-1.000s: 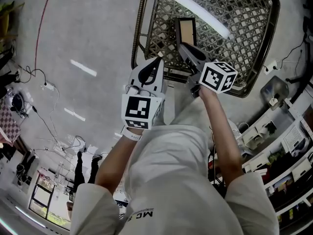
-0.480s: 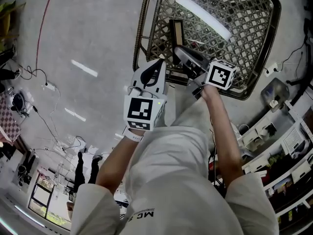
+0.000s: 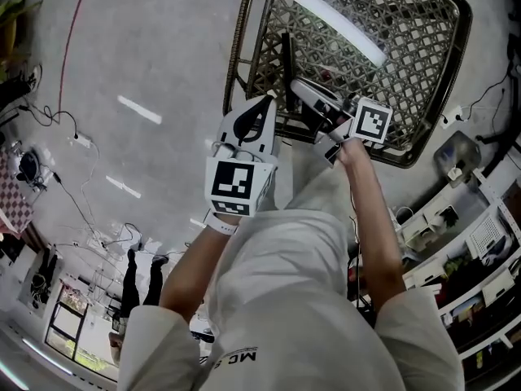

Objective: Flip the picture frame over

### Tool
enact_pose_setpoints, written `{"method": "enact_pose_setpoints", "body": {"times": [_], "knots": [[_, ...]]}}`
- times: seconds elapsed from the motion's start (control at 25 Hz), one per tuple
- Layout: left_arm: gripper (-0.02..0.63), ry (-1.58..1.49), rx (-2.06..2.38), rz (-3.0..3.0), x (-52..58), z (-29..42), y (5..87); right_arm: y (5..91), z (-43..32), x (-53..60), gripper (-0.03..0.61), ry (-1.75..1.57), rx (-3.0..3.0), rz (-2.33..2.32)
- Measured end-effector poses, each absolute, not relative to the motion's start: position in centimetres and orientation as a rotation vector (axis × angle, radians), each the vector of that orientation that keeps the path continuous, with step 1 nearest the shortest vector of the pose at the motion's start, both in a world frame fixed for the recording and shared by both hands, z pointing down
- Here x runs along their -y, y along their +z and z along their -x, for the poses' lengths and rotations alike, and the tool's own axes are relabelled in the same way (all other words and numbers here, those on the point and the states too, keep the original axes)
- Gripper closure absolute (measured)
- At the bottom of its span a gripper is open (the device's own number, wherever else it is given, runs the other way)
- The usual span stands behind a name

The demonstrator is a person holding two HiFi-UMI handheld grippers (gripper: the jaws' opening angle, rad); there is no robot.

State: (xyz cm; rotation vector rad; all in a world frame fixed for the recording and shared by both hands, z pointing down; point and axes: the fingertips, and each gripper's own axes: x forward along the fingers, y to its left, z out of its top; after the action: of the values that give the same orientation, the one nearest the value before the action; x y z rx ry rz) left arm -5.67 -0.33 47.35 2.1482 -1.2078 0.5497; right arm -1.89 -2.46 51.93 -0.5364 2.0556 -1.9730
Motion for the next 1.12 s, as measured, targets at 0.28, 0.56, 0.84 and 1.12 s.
{"method": "enact_pose_setpoints", "body": {"times": [0.28, 0.56, 0.84, 1.12], "knots": [[0.589, 0.547, 1.211, -2.146, 0.4, 5.9, 47.2, 51.8, 1.3, 2.7, 0.525, -1.976, -1.971, 0.472], [0.589, 0.547, 1.209, -2.145, 0.7, 5.8, 47.4, 51.8, 0.6, 3.1, 0.523, -1.929, -2.0, 0.492], [0.589, 0.548, 1.2, -2.151, 0.6, 5.5, 47.4, 51.9, -0.5, 3.2, 0.52, -1.87, -2.049, 0.579], [0.589, 0.55, 1.188, -2.154, 0.7, 5.2, 47.4, 52.0, -1.9, 3.6, 0.515, -1.807, -2.117, 0.693]]}}
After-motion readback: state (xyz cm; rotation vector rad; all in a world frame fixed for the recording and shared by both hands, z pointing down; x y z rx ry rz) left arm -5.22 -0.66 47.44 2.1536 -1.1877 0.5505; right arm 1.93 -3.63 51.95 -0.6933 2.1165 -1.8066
